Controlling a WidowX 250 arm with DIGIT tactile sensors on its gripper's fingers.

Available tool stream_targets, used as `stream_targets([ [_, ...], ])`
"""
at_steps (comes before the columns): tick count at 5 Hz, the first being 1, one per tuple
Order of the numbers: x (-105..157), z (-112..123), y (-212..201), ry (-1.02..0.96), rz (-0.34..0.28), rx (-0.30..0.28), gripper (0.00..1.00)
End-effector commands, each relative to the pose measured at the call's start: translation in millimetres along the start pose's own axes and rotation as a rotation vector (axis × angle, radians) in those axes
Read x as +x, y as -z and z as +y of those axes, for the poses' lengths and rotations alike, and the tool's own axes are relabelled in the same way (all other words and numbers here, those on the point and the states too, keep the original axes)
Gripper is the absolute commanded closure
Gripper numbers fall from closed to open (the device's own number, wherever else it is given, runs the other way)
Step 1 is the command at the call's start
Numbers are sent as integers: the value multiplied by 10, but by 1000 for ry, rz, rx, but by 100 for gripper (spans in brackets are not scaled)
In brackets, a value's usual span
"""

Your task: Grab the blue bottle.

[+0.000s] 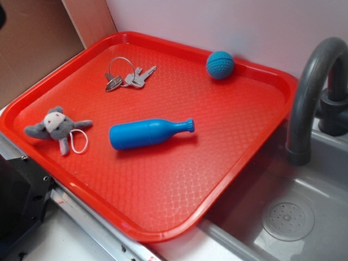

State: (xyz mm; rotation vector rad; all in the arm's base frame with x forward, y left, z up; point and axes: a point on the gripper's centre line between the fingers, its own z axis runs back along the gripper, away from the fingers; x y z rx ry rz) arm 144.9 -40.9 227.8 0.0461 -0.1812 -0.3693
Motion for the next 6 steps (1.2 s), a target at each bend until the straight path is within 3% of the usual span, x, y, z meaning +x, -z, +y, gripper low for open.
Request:
stream_targets([
  [1,389,-184,332,211,-5,-27,0],
  [2,548,-326,749,306,-7,-172,0],
  [3,640,-398,1116,342,47,-198,0],
  [4,637,-422,1460,383,129,-164,0],
  [6,563,-552,1854,438,200,-195,0],
])
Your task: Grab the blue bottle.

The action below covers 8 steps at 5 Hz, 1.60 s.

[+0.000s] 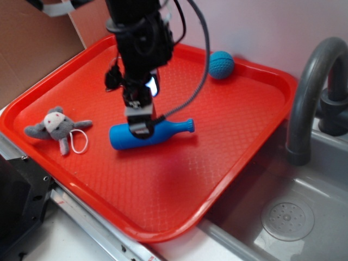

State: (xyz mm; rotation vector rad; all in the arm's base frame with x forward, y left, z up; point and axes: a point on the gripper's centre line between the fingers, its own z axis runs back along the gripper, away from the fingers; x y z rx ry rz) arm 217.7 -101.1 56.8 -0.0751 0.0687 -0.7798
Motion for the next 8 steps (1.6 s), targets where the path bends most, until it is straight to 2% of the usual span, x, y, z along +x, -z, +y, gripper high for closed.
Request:
stream_targets([
  [1,-110,-91,264,2,81,13,0],
  [2,-172,-42,370,-37,112,9,0],
  [3,-195,2,413,-31,127,16,15],
  [4,-160,-24,425,-24,138,22,100],
  [5,-179,-30,178,-129,134,74,100],
  [6,-328,-14,-311,-381,46,128,100],
  [7,-487,-97,-793,-636,-25,191,100],
  [8,-676,-211,-1187,-805,-70,230,100],
])
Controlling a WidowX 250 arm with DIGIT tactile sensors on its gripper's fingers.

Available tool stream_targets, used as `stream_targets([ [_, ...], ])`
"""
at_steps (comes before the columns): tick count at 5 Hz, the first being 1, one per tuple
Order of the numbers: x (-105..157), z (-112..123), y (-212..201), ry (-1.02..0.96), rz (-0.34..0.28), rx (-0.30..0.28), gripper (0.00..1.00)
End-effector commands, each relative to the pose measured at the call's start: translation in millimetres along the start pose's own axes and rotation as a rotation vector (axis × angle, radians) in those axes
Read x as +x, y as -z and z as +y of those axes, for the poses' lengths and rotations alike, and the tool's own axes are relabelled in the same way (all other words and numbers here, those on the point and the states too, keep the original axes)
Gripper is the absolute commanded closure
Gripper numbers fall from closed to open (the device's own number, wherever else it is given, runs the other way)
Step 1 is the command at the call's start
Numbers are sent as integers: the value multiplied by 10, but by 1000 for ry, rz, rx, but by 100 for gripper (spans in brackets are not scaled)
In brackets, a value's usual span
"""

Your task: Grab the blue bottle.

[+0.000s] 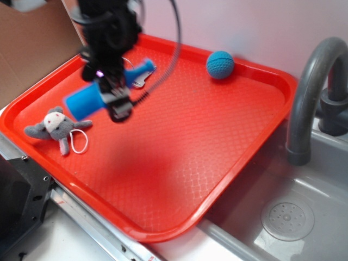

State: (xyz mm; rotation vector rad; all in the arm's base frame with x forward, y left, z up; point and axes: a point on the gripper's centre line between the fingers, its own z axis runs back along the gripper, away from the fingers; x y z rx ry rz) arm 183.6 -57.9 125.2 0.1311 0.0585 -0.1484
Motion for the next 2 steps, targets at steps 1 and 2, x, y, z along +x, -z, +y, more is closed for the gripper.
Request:
stream_targets([
  [1,-364,50,-657,-265,-150,-1,100],
  [2,-322,96,-487,-212,-154,-141,100],
])
